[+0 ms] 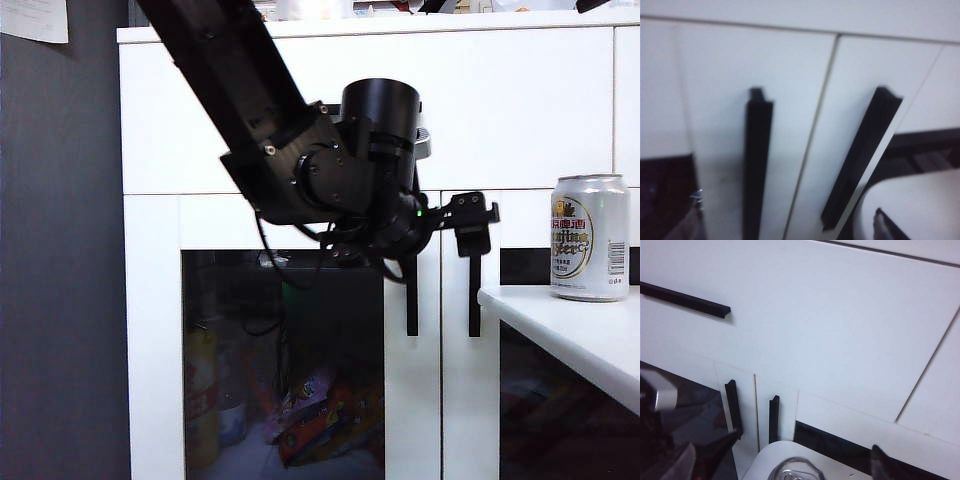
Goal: Open the left door of the white cabinet, pick up a can of beverage from the table on the right, place it inside the cabinet, and finally close the cabinet door.
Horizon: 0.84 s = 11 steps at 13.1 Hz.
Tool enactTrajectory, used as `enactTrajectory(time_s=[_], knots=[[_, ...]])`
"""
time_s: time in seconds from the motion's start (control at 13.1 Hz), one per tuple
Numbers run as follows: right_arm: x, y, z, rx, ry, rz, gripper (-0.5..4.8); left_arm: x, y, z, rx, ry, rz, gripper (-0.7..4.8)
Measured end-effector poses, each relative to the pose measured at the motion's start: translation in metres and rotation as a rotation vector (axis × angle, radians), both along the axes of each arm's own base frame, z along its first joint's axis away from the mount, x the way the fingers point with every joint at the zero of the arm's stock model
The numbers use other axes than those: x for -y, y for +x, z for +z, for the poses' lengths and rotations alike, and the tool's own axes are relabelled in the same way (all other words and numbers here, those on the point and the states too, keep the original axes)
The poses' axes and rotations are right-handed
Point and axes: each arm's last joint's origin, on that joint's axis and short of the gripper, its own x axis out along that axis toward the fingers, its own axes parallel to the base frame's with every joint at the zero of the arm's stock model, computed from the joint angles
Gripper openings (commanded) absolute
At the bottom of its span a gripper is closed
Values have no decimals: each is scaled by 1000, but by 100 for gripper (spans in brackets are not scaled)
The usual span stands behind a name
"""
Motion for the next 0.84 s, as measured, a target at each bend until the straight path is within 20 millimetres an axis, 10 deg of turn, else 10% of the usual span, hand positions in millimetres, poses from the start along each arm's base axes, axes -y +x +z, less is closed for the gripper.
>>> enactTrajectory(time_s=[0.38,0.84], knots=[[0,0,0,-1,-2,0,479,7,19,31,68,-69,73,479],[0,0,-1,-8,-4,1,479,12,25,-1,12,-46,117,479]])
